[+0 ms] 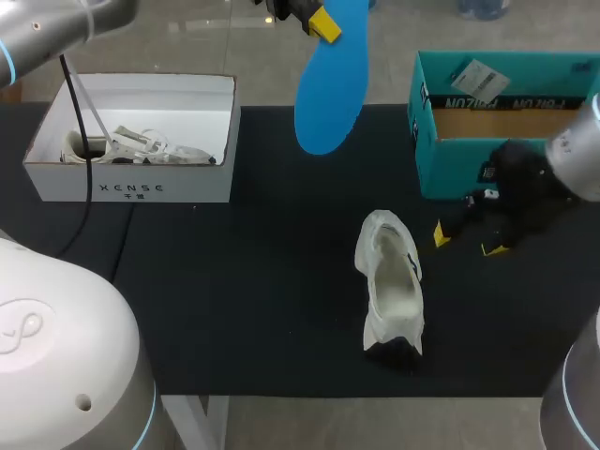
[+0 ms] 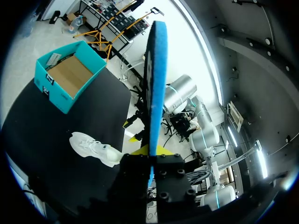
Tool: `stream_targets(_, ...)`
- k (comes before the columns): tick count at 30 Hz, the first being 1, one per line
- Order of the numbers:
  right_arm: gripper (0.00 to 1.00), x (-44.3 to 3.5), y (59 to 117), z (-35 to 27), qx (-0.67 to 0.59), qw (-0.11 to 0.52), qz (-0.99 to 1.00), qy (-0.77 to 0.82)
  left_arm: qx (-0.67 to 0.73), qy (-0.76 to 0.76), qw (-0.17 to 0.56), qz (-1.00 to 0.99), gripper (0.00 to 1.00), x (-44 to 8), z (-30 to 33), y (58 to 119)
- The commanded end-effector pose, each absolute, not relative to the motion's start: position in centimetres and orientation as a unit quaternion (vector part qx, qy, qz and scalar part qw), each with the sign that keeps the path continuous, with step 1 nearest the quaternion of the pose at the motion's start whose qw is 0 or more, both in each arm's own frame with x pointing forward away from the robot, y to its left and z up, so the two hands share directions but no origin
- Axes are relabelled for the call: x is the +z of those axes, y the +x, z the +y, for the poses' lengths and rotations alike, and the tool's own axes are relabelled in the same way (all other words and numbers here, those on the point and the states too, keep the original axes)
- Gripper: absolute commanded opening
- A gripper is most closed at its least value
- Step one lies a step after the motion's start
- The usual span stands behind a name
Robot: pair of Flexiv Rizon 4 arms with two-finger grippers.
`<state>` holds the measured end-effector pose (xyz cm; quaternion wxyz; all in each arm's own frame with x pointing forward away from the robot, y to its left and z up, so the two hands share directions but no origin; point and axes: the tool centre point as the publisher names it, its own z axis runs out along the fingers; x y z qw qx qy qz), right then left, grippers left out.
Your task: Take the shoe out of the shoebox, open the shoe tongue, remove and reinsert the insole, then place the shoe into the shoebox
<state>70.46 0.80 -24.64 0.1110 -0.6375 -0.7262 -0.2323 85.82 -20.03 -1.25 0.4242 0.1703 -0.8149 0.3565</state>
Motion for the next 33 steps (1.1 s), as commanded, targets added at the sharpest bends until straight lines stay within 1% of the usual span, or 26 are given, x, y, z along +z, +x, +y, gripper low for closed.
stream_targets(1,1.00,-23.8,68.5,-1.2,-0.372,0.189,-0.698,-0.582,0.356,0.169,0.425,-0.815,0.00,-1.3,-20.0,85.9)
stream_targets(6,1.00,-23.6,70.0,-1.4,-0.427,0.242,-0.665,-0.563,0.356,0.169,0.425,-0.815,0.00,-1.3,-20.0,85.9)
stream_targets(8,1.00,-23.4,70.7,-1.0,-0.453,0.268,-0.666,-0.528,0.356,0.169,0.425,-0.815,0.00,-1.3,-20.0,85.9)
stream_targets(10,1.00,-23.1,71.6,-0.4,-0.455,0.276,-0.657,-0.534,0.356,0.169,0.425,-0.815,0.00,-1.3,-20.0,85.9)
stream_targets(12,1.00,-22.9,72.5,0.2,-0.458,0.307,-0.648,-0.526,0.356,0.169,0.425,-0.815,0.00,-1.3,-20.0,85.9)
stream_targets(14,1.00,-22.7,73.5,0.6,-0.457,0.321,-0.643,-0.524,0.356,0.169,0.425,-0.815,0.00,-1.3,-20.0,85.9)
stream_targets(19,1.00,-21.7,75.2,1.5,-0.464,0.347,-0.628,-0.519,0.356,0.169,0.425,-0.815,0.00,-1.3,-20.0,85.9)
stream_targets(27,1.00,-19.6,77.6,2.6,-0.466,0.361,-0.605,-0.535,0.356,0.169,0.425,-0.815,0.00,-1.3,-20.0,85.9)
stream_targets(33,1.00,-19.0,79.6,3.8,-0.462,0.397,-0.566,-0.555,0.356,0.169,0.425,-0.815,0.00,-1.3,-20.0,85.9)
